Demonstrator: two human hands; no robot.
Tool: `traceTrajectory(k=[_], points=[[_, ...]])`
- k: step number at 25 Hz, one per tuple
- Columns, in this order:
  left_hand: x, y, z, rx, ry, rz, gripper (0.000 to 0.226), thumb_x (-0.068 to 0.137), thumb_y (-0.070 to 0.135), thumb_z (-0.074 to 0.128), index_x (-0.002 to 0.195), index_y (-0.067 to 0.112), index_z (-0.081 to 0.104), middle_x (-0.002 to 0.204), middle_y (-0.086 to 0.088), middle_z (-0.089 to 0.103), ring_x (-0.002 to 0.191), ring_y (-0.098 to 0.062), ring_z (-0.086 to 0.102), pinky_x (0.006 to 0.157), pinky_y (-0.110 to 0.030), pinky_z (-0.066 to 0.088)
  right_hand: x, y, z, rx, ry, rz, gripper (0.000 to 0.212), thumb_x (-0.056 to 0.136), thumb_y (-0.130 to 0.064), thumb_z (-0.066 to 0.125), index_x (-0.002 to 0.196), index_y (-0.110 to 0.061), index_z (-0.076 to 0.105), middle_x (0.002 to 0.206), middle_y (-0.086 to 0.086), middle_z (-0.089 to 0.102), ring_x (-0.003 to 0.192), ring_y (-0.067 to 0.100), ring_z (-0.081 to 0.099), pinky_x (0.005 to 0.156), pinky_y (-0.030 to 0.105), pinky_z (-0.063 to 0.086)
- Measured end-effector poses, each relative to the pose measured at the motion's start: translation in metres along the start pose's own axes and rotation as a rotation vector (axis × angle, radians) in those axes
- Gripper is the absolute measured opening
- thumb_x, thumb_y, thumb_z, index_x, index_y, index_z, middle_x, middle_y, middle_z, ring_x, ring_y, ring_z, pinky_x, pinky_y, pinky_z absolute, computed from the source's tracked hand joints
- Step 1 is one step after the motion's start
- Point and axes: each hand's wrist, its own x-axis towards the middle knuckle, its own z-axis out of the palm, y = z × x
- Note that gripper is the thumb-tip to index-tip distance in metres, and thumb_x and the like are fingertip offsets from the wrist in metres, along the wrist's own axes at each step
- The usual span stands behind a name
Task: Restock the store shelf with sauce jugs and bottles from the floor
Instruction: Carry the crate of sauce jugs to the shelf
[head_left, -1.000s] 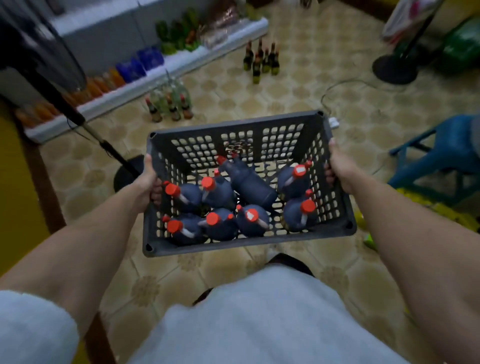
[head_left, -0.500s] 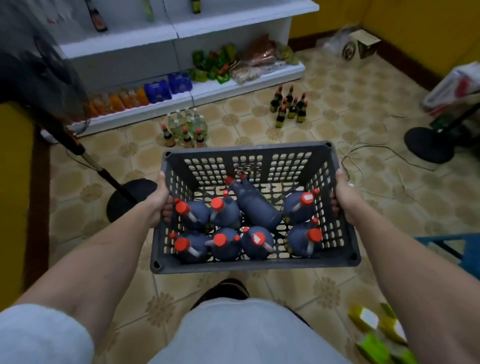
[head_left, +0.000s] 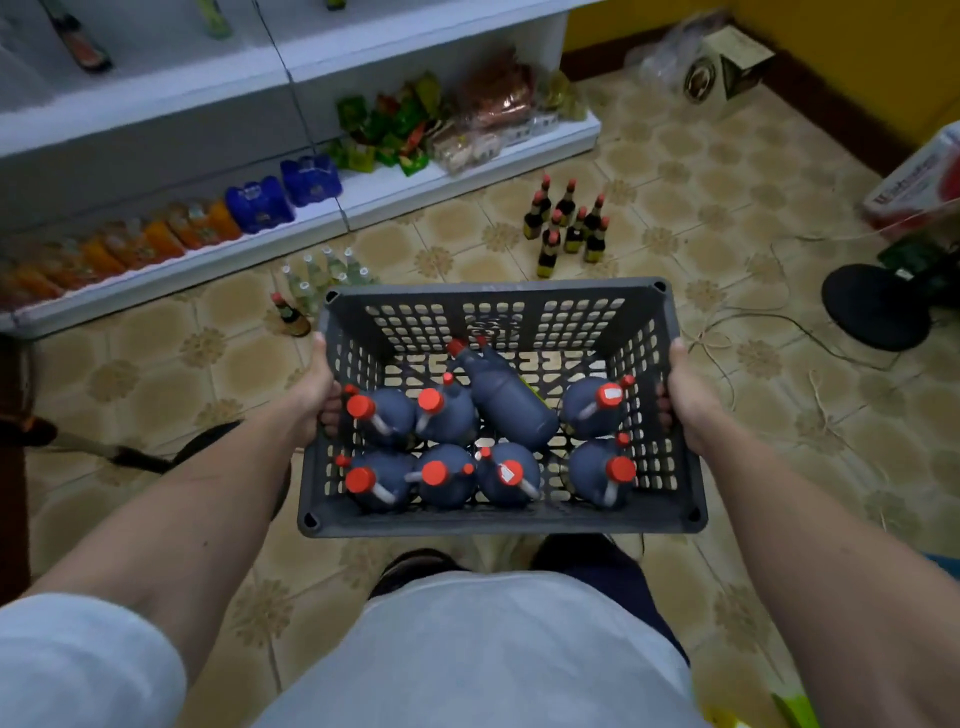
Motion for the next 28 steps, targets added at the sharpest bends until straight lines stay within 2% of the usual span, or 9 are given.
traceTrajectory(k=[3, 10, 14, 17, 19, 22, 24, 26, 28], points=[[0.053, 0.071, 0.010, -0.037, 0.041, 0.004, 0.072, 0.075, 0.093, 0.011, 0.055, 0.024, 0.022, 0.048, 0.003, 0.021, 0.044, -0.015, 0.016, 0.049, -0.029, 0.014, 0.077, -0.068, 0.008, -0.013, -0.039, -0.013, 0.076, 0.076, -0.090, 0.028, 0.066, -0.018, 0.049, 0.060, 0.003, 0.048, 0.053, 0.020, 0.043, 0.054, 0.032, 0.035], [0.161, 0.211, 0.041, -0.165, 0.118, -0.038, 0.073, 0.079, 0.090, 0.009, 0.053, 0.023, 0.024, 0.047, 0.002, 0.021, 0.043, -0.015, 0.016, 0.050, -0.030, 0.013, 0.229, -0.237, 0.028, -0.086, -0.203, -0.092, 0.072, 0.077, -0.091, 0.025, 0.063, -0.022, 0.041, 0.059, 0.000, 0.038, 0.051, 0.017, 0.033, 0.051, 0.031, 0.027], [0.214, 0.282, 0.038, -0.221, 0.161, -0.055, 0.074, 0.076, 0.091, 0.008, 0.055, 0.023, 0.024, 0.046, 0.002, 0.020, 0.043, -0.016, 0.016, 0.049, -0.030, 0.014, 0.285, -0.337, 0.052, -0.145, -0.186, -0.112, 0.069, 0.087, -0.081, 0.025, 0.064, -0.019, 0.043, 0.060, 0.002, 0.040, 0.052, 0.018, 0.035, 0.052, 0.031, 0.028], [0.269, 0.327, 0.026, -0.254, 0.171, -0.085, 0.074, 0.077, 0.091, 0.008, 0.055, 0.022, 0.025, 0.045, 0.002, 0.022, 0.043, -0.017, 0.017, 0.049, -0.030, 0.015, 0.339, -0.397, 0.090, -0.156, -0.181, -0.133, 0.067, 0.087, -0.081, 0.027, 0.064, -0.020, 0.043, 0.059, 0.002, 0.040, 0.050, 0.018, 0.034, 0.050, 0.029, 0.027], [0.312, 0.353, 0.016, -0.272, 0.170, -0.091, 0.074, 0.079, 0.089, 0.008, 0.055, 0.022, 0.027, 0.045, 0.002, 0.023, 0.044, -0.016, 0.018, 0.049, -0.030, 0.016, 0.376, -0.426, 0.121, -0.156, -0.184, -0.122, 0.067, 0.083, -0.085, 0.027, 0.062, -0.023, 0.042, 0.057, 0.000, 0.038, 0.046, 0.016, 0.032, 0.046, 0.028, 0.025], [0.396, 0.390, -0.006, -0.282, 0.172, -0.135, 0.073, 0.081, 0.088, 0.010, 0.054, 0.022, 0.027, 0.044, 0.003, 0.022, 0.042, -0.015, 0.018, 0.049, -0.029, 0.015, 0.439, -0.458, 0.177, -0.183, -0.174, -0.065, 0.072, 0.073, -0.093, 0.028, 0.061, -0.024, 0.048, 0.056, -0.001, 0.044, 0.044, 0.015, 0.039, 0.046, 0.027, 0.031], [0.457, 0.406, -0.019, -0.282, 0.213, -0.178, 0.073, 0.079, 0.089, 0.013, 0.054, 0.023, 0.026, 0.047, 0.003, 0.022, 0.042, -0.016, 0.017, 0.048, -0.030, 0.015, 0.488, -0.471, 0.217, -0.205, -0.178, -0.020, 0.081, 0.056, -0.103, 0.030, 0.062, -0.025, 0.051, 0.056, -0.002, 0.049, 0.047, 0.016, 0.044, 0.047, 0.028, 0.036], [0.522, 0.413, -0.026, -0.277, 0.234, -0.216, 0.074, 0.081, 0.088, 0.013, 0.051, 0.023, 0.027, 0.045, 0.002, 0.021, 0.040, -0.016, 0.016, 0.047, -0.029, 0.014, 0.550, -0.472, 0.256, -0.204, -0.167, 0.028, 0.086, 0.040, -0.108, 0.032, 0.065, -0.028, 0.050, 0.063, -0.002, 0.049, 0.051, 0.016, 0.044, 0.048, 0.028, 0.036], [0.599, 0.413, -0.027, -0.283, 0.229, -0.236, 0.074, 0.082, 0.087, 0.010, 0.048, 0.023, 0.027, 0.043, 0.002, 0.020, 0.038, -0.016, 0.015, 0.047, -0.029, 0.013, 0.644, -0.456, 0.300, -0.200, -0.194, 0.080, 0.090, 0.039, -0.109, 0.033, 0.071, -0.028, 0.056, 0.073, -0.001, 0.056, 0.060, 0.018, 0.051, 0.057, 0.031, 0.043]])
